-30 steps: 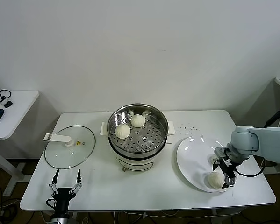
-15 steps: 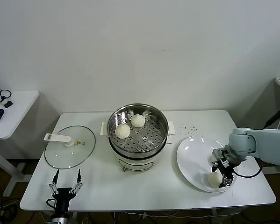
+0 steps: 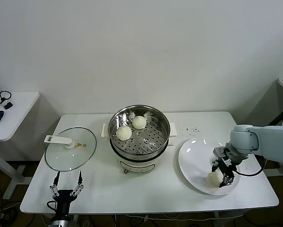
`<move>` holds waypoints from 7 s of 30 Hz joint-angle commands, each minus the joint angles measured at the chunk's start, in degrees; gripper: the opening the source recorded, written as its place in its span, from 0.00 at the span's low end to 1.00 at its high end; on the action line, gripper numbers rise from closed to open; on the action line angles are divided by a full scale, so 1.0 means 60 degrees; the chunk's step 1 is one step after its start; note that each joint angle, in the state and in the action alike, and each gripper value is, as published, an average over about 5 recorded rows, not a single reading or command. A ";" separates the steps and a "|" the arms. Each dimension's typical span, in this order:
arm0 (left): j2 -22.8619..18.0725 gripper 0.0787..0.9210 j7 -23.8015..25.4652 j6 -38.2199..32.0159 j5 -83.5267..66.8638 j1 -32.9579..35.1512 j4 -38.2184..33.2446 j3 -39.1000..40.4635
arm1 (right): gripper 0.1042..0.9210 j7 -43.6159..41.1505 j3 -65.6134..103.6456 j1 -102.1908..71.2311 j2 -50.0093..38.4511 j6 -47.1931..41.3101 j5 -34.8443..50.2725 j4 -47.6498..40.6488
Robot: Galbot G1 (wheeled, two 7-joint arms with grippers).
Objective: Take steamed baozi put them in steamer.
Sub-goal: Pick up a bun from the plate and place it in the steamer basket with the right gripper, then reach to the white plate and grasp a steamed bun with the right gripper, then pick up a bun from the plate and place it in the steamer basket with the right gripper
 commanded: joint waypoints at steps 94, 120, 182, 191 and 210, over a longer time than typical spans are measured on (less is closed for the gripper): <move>-0.0102 0.88 -0.0040 -0.0042 0.0031 -0.0186 0.0197 -0.0028 | 0.85 0.1369 0.2098 0.0199 0.6987 0.8679 -0.2667 -0.3589; -0.0089 0.88 -0.0028 -0.0020 0.0050 -0.0115 0.0044 0.0044 | 0.88 -0.1303 -0.2221 0.3770 0.4695 0.3459 0.2471 -0.2071; -0.0177 0.88 -0.0037 0.0030 0.0210 -0.0012 0.0051 -0.0043 | 0.88 0.0448 0.2992 -0.3371 0.0226 0.0960 -0.1044 -0.3927; -0.0178 0.88 -0.0037 0.0025 0.0208 0.0010 0.0021 -0.0047 | 0.81 0.0273 0.2767 -0.3078 0.0279 0.1008 -0.0957 -0.3839; -0.0098 0.88 -0.0024 0.0056 0.0214 0.0028 -0.0055 0.0010 | 0.59 -0.0294 -0.0184 0.1108 0.0862 0.1383 0.0880 -0.2448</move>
